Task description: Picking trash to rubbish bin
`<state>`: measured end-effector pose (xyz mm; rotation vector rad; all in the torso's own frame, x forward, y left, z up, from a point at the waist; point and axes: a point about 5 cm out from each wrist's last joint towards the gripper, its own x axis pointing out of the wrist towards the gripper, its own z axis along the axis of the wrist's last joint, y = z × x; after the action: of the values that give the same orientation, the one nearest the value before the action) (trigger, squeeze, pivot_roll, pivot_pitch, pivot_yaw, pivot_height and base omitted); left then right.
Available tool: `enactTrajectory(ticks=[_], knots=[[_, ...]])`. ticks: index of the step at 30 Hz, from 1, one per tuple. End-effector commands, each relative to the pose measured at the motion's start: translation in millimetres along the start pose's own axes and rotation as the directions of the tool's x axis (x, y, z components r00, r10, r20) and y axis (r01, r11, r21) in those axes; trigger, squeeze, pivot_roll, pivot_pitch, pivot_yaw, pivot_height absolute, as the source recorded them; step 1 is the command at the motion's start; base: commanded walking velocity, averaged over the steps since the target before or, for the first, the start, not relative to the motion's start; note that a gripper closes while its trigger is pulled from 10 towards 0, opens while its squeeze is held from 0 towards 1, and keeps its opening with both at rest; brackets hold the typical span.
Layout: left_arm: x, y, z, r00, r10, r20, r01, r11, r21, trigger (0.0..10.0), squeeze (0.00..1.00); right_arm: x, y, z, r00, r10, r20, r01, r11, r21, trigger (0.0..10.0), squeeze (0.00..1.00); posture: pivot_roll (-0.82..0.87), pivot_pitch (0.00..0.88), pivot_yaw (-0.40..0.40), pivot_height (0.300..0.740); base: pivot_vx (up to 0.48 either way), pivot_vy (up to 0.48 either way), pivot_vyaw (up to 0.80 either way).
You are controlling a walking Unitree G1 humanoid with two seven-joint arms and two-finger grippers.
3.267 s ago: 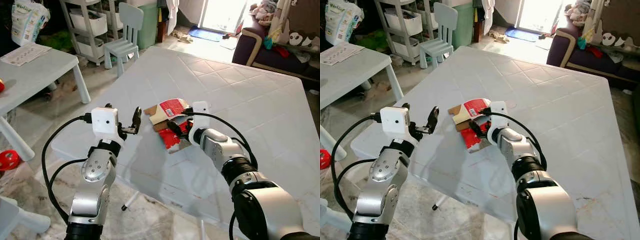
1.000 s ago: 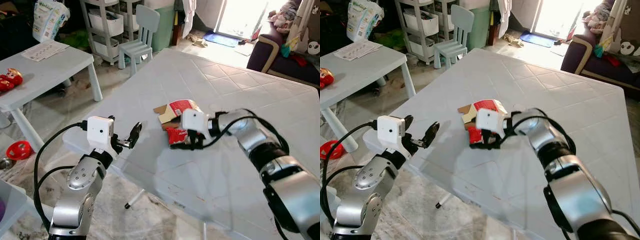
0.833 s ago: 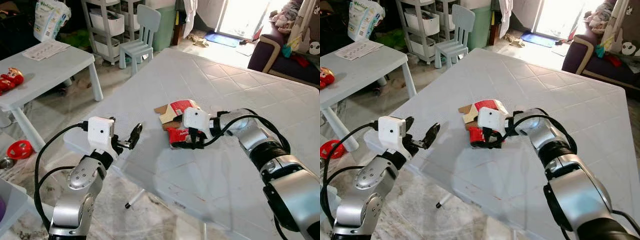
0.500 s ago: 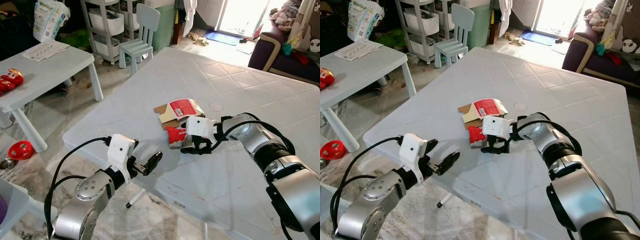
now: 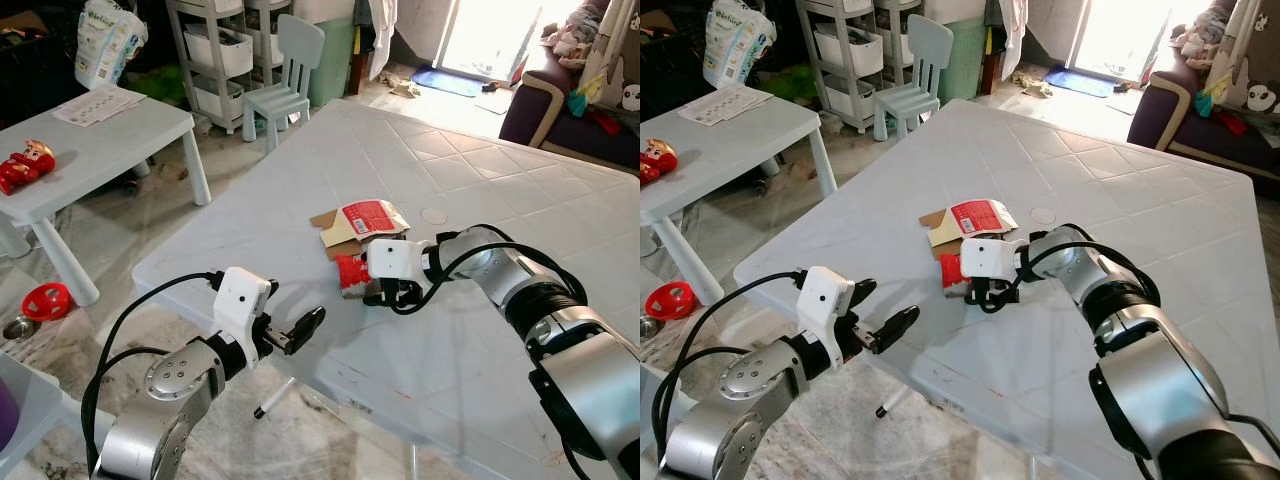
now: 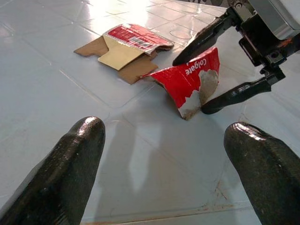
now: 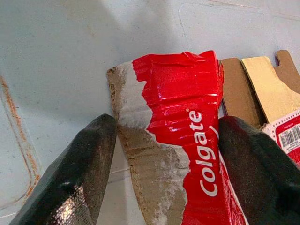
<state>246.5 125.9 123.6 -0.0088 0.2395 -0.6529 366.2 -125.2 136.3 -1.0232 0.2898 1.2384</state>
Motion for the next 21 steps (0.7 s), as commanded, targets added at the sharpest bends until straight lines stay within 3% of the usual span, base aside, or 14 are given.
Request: enactTrajectory(ticks=[1, 4, 14, 21], knots=[[-0.1, -4.0, 4, 1.0, -0.027, 0.007, 0.027, 1.0, 0.007, 10.0, 0.0, 4.5, 22.5, -19, 0.989, 0.128, -0.077, -0.125, 0.991, 0.04, 0.0, 0.0, 0.1, 0.048, -0.082, 0.74, 0.0, 0.0, 0.0], [0.5, -4.5, 4, 1.0, -0.03, 0.006, 0.03, 1.0, 0.008, 10.0, 0.0, 3.6, 23.6, -20, 0.988, 0.136, -0.067, -0.133, 0.99, 0.05, 0.0, 0.0, 0.09, 0.046, -0.08, 0.74, 0.0, 0.0, 0.0], [3.7, -3.2, 7, 1.0, -0.027, 0.012, 0.027, 0.999, 0.022, 10.0, 0.0, -4.0, 8.7, -14, 0.998, -0.023, 0.054, 0.016, 0.99, 0.139, 0.0, 0.0, 0.08, 0.041, -0.077, 0.74, 0.0, 0.0, 0.0], [7.7, -3.2, 9, 0.999, -0.034, 0.018, 0.033, 0.999, 0.033, 10.0, 0.0, -6.2, 11.2, -18, 0.991, -0.093, 0.091, 0.075, 0.98, 0.184, 0.0, 0.0, 0.07, 0.031, -0.065, 0.74, 0.0, 0.0, 0.0]])
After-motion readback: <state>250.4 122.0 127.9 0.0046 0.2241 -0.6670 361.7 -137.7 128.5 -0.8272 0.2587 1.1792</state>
